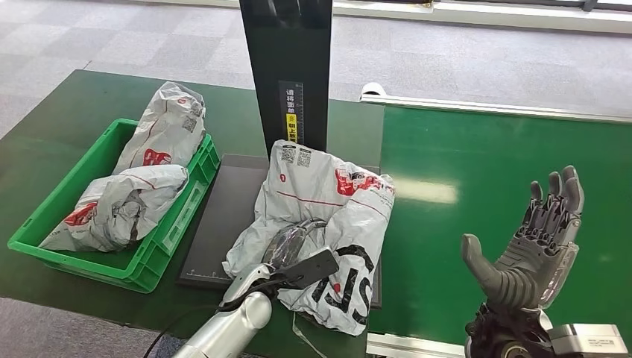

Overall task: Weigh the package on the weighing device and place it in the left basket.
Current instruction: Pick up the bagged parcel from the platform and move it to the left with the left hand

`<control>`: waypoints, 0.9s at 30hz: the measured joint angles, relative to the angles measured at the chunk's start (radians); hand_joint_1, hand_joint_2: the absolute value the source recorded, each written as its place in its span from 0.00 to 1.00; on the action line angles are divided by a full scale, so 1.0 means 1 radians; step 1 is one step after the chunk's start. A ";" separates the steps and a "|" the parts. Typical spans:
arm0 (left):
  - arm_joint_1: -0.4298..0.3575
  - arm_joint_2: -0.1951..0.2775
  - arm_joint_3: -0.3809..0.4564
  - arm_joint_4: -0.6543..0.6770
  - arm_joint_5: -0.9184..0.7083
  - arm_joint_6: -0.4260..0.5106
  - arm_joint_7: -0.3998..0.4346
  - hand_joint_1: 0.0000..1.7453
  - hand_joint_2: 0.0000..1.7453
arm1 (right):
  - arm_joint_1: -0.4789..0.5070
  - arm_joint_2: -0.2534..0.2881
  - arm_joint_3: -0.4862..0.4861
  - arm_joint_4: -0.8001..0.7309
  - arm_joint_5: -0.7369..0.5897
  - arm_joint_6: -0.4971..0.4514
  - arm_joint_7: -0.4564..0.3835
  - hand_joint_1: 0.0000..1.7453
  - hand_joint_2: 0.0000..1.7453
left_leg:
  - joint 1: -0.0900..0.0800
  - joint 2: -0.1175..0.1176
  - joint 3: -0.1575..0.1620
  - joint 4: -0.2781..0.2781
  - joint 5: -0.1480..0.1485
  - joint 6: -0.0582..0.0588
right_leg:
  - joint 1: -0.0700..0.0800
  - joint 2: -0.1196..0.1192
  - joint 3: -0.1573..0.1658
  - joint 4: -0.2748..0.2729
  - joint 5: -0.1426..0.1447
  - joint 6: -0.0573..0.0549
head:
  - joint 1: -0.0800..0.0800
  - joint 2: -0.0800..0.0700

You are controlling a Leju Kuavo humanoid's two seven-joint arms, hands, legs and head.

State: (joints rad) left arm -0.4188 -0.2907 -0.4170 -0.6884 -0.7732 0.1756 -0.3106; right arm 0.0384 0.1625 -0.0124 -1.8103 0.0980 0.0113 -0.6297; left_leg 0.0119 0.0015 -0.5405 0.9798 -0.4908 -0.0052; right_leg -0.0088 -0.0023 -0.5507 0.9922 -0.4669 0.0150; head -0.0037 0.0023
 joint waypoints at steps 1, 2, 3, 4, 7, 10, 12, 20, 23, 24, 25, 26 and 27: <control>0.001 0.000 0.005 -0.002 0.015 0.003 -0.013 1.00 1.00 | -0.002 0.000 0.000 0.002 -0.001 -0.001 0.001 0.00 1.00 | 0.000 0.000 0.000 0.000 0.000 0.000 | 0.000 0.000 0.000 0.000 0.000 0.000 | 0.000 0.000; 0.004 0.001 0.010 -0.007 0.030 0.006 -0.023 1.00 1.00 | -0.003 0.000 0.001 0.004 -0.002 -0.002 0.001 0.00 1.00 | 0.000 0.000 0.000 0.000 0.000 0.000 | 0.000 0.000 0.000 0.000 0.000 0.000 | 0.000 0.000; 0.009 0.002 0.016 -0.016 0.045 0.007 -0.031 1.00 1.00 | -0.005 0.000 0.001 0.007 -0.004 -0.005 0.002 0.00 1.00 | 0.000 0.000 0.000 0.000 0.000 0.000 | 0.000 0.000 0.000 0.000 0.000 0.000 | 0.000 0.000; 0.016 0.003 0.022 -0.029 0.062 0.007 -0.038 1.00 1.00 | -0.006 0.000 0.002 0.009 -0.007 -0.009 0.002 0.00 1.00 | 0.000 0.000 0.000 0.000 0.000 0.000 | 0.000 0.000 0.000 0.000 0.000 0.000 | 0.000 0.000; 0.042 0.008 0.043 -0.079 0.123 0.006 -0.054 1.00 1.00 | -0.009 -0.001 0.002 0.016 -0.015 -0.021 0.006 0.00 1.00 | 0.000 0.000 -0.001 0.000 0.000 0.000 | 0.000 0.000 -0.002 0.000 0.000 0.000 | 0.000 0.000; 0.078 0.015 0.064 -0.148 0.195 0.005 -0.087 1.00 1.00 | -0.010 -0.001 0.002 0.021 -0.023 -0.033 0.008 0.00 1.00 | 0.000 0.000 -0.003 0.000 0.000 0.000 | 0.000 0.000 -0.004 0.000 0.000 0.000 | 0.000 0.000; 0.111 0.023 0.073 -0.216 0.246 0.008 -0.116 1.00 1.00 | -0.009 -0.002 0.002 0.023 -0.028 -0.041 0.009 0.00 1.00 | 0.000 0.000 -0.004 0.000 0.000 0.000 | 0.000 0.001 -0.006 0.000 0.000 0.000 | 0.000 0.000; 0.195 0.053 0.081 -0.466 0.345 0.027 -0.167 1.00 1.00 | -0.005 -0.003 0.001 0.024 -0.035 -0.057 0.009 0.00 1.00 | 0.000 0.000 -0.006 0.000 0.000 0.000 | 0.000 0.001 -0.007 0.000 0.000 0.000 | 0.000 0.000; 0.226 0.066 0.080 -0.579 0.407 0.052 -0.204 1.00 1.00 | 0.003 -0.003 0.000 0.024 -0.034 -0.060 0.009 0.00 1.00 | 0.000 0.000 -0.006 0.000 0.000 0.000 | 0.000 0.001 -0.008 0.000 0.000 0.000 | 0.000 0.000; 0.235 0.072 0.080 -0.618 0.421 0.057 -0.209 1.00 1.00 | 0.006 -0.003 0.000 0.024 -0.033 -0.060 0.009 0.00 1.00 | 0.000 0.000 -0.006 0.000 0.000 0.000 | 0.000 0.001 -0.008 0.000 0.000 0.000 | 0.000 0.000; 0.243 0.078 0.080 -0.653 0.430 0.060 -0.211 1.00 1.00 | 0.009 -0.003 -0.001 0.024 -0.033 -0.060 0.009 0.00 1.00 | 0.000 0.000 -0.006 0.000 0.000 0.000 | 0.000 0.001 -0.008 0.000 0.000 0.000 | 0.000 0.000; 0.249 0.083 0.079 -0.682 0.435 0.061 -0.211 1.00 1.00 | 0.011 -0.003 -0.001 0.024 -0.032 -0.060 0.009 0.00 1.00 | 0.000 0.000 -0.006 0.000 0.000 0.000 | 0.000 0.001 -0.008 0.000 0.000 0.000 | 0.000 0.000; 0.255 0.087 0.079 -0.706 0.437 0.061 -0.211 1.00 1.00 | 0.012 -0.003 -0.002 0.024 -0.032 -0.060 0.009 0.00 1.00 | 0.000 0.000 -0.006 0.000 0.000 0.000 | 0.000 0.001 -0.008 0.000 0.000 0.000 | 0.000 0.000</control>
State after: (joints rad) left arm -0.1643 -0.2033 -0.3381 -1.3940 -0.3360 0.2365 -0.5215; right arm 0.0503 0.1597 -0.0140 -1.7865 0.0660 -0.0488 -0.6210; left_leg 0.0121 0.0018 -0.5467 0.9798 -0.4908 -0.0053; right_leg -0.0086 -0.0017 -0.5585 0.9925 -0.4671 0.0150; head -0.0038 0.0023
